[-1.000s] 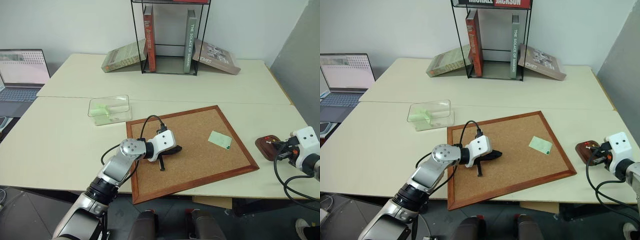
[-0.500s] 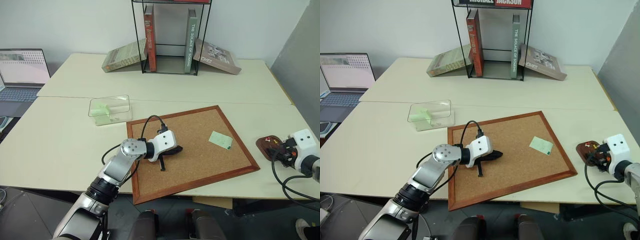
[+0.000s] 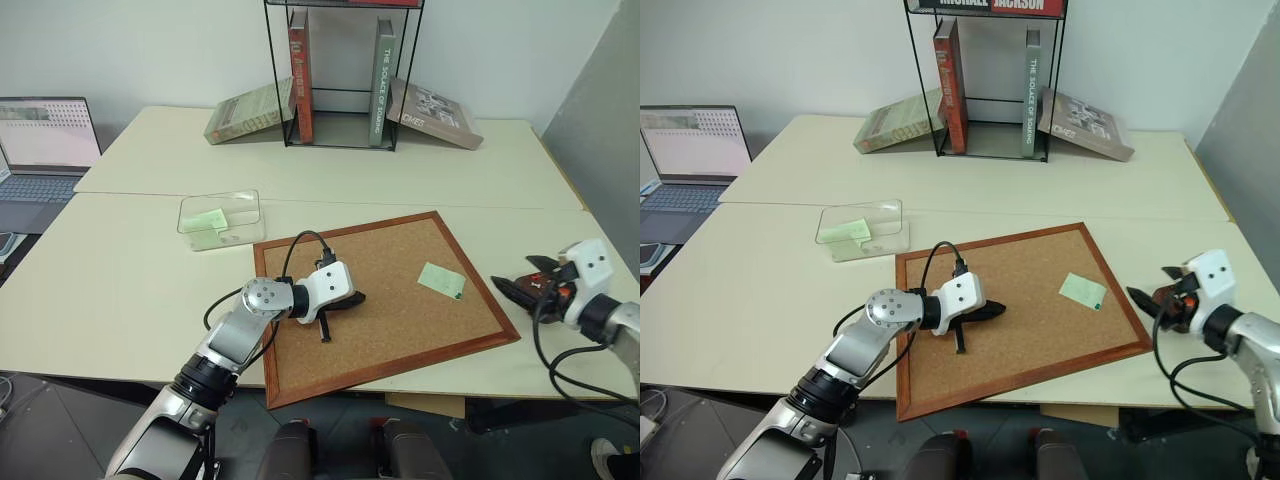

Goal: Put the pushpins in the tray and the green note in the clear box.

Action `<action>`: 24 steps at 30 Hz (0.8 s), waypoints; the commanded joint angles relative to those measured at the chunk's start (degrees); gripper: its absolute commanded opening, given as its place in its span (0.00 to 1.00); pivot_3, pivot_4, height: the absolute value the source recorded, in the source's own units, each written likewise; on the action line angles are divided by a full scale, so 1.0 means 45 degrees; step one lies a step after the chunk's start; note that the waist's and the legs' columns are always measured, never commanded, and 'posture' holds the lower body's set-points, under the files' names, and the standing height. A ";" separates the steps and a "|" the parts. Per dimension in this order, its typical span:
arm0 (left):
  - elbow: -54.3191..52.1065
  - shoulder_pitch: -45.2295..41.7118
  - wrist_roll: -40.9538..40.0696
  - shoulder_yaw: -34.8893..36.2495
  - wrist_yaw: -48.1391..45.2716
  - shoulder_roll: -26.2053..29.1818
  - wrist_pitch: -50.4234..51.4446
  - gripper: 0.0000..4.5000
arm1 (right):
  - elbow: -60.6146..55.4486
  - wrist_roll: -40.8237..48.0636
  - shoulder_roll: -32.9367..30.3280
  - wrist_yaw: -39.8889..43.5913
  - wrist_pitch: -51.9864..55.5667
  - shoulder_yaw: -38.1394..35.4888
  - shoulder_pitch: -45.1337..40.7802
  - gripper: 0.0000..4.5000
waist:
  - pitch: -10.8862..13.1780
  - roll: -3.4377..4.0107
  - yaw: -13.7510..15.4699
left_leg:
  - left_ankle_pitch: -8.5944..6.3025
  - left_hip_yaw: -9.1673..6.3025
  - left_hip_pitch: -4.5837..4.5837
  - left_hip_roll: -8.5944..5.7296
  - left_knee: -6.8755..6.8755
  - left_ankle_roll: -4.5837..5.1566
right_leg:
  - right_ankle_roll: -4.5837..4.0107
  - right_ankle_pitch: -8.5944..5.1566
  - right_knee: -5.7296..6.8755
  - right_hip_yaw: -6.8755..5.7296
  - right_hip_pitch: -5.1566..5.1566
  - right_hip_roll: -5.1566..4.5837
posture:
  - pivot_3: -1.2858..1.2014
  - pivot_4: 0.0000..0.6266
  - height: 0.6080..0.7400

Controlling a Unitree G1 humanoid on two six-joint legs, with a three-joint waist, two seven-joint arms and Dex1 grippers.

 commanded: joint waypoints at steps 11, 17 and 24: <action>0.0563 0.0317 0.0567 -0.0436 -0.0037 0.0194 0.0383 0.00 | 0.0256 -0.1059 0.0767 0.0038 -0.1263 0.1835 -0.0029 0.99 | -0.0014 -0.0002 -0.0007 | 0.0000 -0.0004 0.0005 0.0011 0.0001 0.0000 | -0.0011 -0.0006 0.0001 -0.0008 -0.0002 0.0001 | 0.52 0.24 1.00; 0.0523 0.0312 0.0570 -0.0430 -0.0033 0.0205 0.0425 0.00 | 0.0697 -0.1391 0.1070 -0.0127 -0.1610 0.2130 -0.0213 0.79 | -0.0015 -0.0001 0.0001 | 0.0000 -0.0003 0.0002 0.0006 -0.0001 0.0000 | -0.0008 -0.0005 0.0000 -0.0005 -0.0002 0.0000 | 0.52 0.24 1.00; 0.0422 0.0355 0.0559 -0.0407 -0.0032 0.0246 0.0503 0.00 | 0.0718 -0.1532 0.1241 -0.0217 -0.1783 0.2214 -0.0155 0.47 | -0.0014 -0.0002 0.0000 | 0.0000 -0.0005 0.0003 0.0008 -0.0001 0.0001 | -0.0007 -0.0004 0.0002 -0.0006 -0.0002 0.0000 | 0.52 0.24 1.00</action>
